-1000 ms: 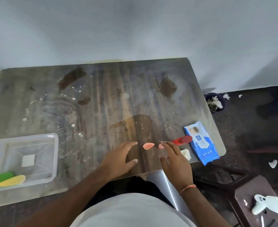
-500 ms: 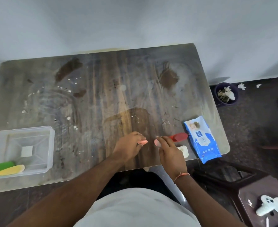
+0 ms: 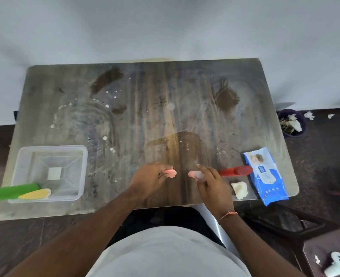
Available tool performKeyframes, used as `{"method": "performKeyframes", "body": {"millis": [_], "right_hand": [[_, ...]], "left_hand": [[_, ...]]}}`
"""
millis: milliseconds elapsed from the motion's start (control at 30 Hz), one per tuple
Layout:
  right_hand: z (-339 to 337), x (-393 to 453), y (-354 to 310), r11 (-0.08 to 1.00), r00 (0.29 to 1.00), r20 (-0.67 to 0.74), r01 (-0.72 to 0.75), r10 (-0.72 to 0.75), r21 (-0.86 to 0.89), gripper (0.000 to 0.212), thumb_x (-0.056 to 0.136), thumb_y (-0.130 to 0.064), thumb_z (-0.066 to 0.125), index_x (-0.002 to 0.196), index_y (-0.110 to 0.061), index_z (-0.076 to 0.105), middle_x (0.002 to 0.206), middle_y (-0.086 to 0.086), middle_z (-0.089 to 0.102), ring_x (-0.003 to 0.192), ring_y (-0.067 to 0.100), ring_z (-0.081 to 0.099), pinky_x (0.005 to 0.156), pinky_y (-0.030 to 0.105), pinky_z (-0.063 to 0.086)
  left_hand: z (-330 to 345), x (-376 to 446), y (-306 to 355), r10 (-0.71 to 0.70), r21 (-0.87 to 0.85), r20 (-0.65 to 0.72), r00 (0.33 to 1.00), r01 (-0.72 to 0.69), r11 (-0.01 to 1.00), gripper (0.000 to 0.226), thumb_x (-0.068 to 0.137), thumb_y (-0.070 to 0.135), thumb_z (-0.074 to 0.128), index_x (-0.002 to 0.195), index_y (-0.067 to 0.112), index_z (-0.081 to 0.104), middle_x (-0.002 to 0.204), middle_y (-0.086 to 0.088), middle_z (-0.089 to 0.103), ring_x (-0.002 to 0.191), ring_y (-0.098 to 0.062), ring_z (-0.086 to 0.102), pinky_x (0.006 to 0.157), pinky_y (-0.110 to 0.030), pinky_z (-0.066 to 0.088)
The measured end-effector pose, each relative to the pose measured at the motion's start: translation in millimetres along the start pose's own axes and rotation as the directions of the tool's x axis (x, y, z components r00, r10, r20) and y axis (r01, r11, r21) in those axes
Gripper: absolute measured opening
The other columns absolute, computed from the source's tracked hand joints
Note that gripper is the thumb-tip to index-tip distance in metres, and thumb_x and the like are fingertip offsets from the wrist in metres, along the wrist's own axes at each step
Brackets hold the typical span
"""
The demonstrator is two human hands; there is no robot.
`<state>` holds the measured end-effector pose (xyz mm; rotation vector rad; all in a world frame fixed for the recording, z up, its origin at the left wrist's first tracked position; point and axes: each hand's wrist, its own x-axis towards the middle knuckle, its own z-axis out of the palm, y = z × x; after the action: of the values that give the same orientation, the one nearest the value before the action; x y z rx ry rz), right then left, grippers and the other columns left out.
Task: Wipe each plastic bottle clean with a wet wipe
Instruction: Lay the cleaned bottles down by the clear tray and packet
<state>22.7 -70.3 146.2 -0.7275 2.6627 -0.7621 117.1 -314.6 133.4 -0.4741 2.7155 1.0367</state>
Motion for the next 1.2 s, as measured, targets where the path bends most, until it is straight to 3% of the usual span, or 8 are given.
{"method": "performKeyframes", "body": {"millis": [167,333,467,533,667,933,1100,1200], "right_hand": [[28.1,7.7,-65.1,0.996,0.995,0.023,0.092,-0.093,0.007,0.042,0.102,-0.026,0.068,0.143,-0.031,0.062,0.135,-0.009,0.066,0.098,0.017,0.072,0.075,0.036,0.061],[56.7,9.5,-133.3,0.987,0.988,0.047,0.142,-0.146,0.079,0.041,0.101,-0.031,0.070,0.142,-0.036,0.063,0.134,-0.013,0.066,0.091,0.014,0.073,0.074,0.037,0.063],[89.0,6.9,-197.0,0.958,0.962,0.079,0.250,-0.262,0.140,0.043,0.099,-0.027,0.074,0.141,-0.031,0.065,0.133,-0.012,0.066,0.094,0.005,0.067,0.080,0.018,0.053],[105.0,5.6,-224.0,0.945,0.946,0.112,0.286,-0.305,0.161,0.042,0.100,-0.029,0.073,0.141,-0.029,0.065,0.134,-0.011,0.066,0.090,0.002,0.067,0.078,0.015,0.051],[140.7,2.0,-265.2,0.918,0.915,0.157,0.339,-0.373,0.204,0.043,0.102,-0.035,0.068,0.145,-0.032,0.061,0.134,-0.013,0.064,0.094,0.007,0.069,0.080,0.027,0.061],[192.8,-7.4,-314.1,0.904,0.891,0.198,0.366,-0.409,0.221,0.043,0.102,-0.031,0.069,0.144,-0.027,0.062,0.134,-0.007,0.065,0.104,0.015,0.071,0.086,0.037,0.063],[212.6,-8.1,-327.8,0.910,0.871,0.268,0.380,-0.413,0.167,0.044,0.104,-0.036,0.066,0.147,-0.025,0.060,0.138,-0.005,0.064,0.111,0.017,0.068,0.092,0.033,0.058],[223.1,-6.7,-332.9,0.912,0.866,0.285,0.392,-0.411,0.124,0.046,0.105,-0.039,0.065,0.148,-0.026,0.058,0.138,-0.005,0.065,0.107,0.016,0.068,0.088,0.027,0.052]], "left_hand": [[-52.4,-44.5,-43.5,-0.077,-0.040,-0.062,0.995,0.075,0.996,0.033,0.096,0.029,0.071,0.128,0.034,0.074,0.124,0.015,0.074,0.102,-0.007,0.070,0.092,-0.030,0.056],[-102.6,-89.5,-82.5,-0.110,0.036,-0.138,0.984,0.116,0.993,0.031,0.094,0.040,0.070,0.125,0.040,0.073,0.121,0.021,0.073,0.099,-0.003,0.068,0.081,-0.015,0.047],[-148.3,-129.4,-124.7,-0.165,0.118,-0.191,0.968,0.190,0.975,0.033,0.094,0.047,0.067,0.127,0.044,0.070,0.119,0.017,0.075,0.108,-0.011,0.067,0.087,-0.031,0.054],[-167.5,-144.5,-146.2,-0.147,0.190,-0.220,0.964,0.190,0.963,0.032,0.094,0.048,0.067,0.126,0.043,0.072,0.112,0.009,0.077,0.107,-0.017,0.067,0.084,-0.033,0.051],[-195.9,-168.9,-185.5,-0.155,0.321,-0.206,0.966,0.216,0.922,0.031,0.095,0.049,0.065,0.124,0.040,0.072,0.105,0.005,0.077,0.104,-0.021,0.068,0.087,-0.036,0.051],[-206.6,-197.5,-227.1,-0.281,0.298,-0.183,0.942,0.326,0.897,0.030,0.098,0.044,0.062,0.127,0.039,0.068,0.109,0.003,0.073,0.110,-0.022,0.065,0.080,-0.037,0.054],[-203.5,-205.5,-245.5,-0.314,0.321,-0.162,0.936,0.351,0.880,0.029,0.098,0.044,0.061,0.126,0.038,0.066,0.112,0.007,0.075,0.107,-0.022,0.069,0.076,-0.035,0.052],[-201.6,-207.1,-253.1,-0.320,0.326,-0.148,0.936,0.352,0.877,0.029,0.098,0.043,0.060,0.126,0.038,0.066,0.111,0.006,0.075,0.104,-0.023,0.069,0.075,-0.035,0.054]]}}
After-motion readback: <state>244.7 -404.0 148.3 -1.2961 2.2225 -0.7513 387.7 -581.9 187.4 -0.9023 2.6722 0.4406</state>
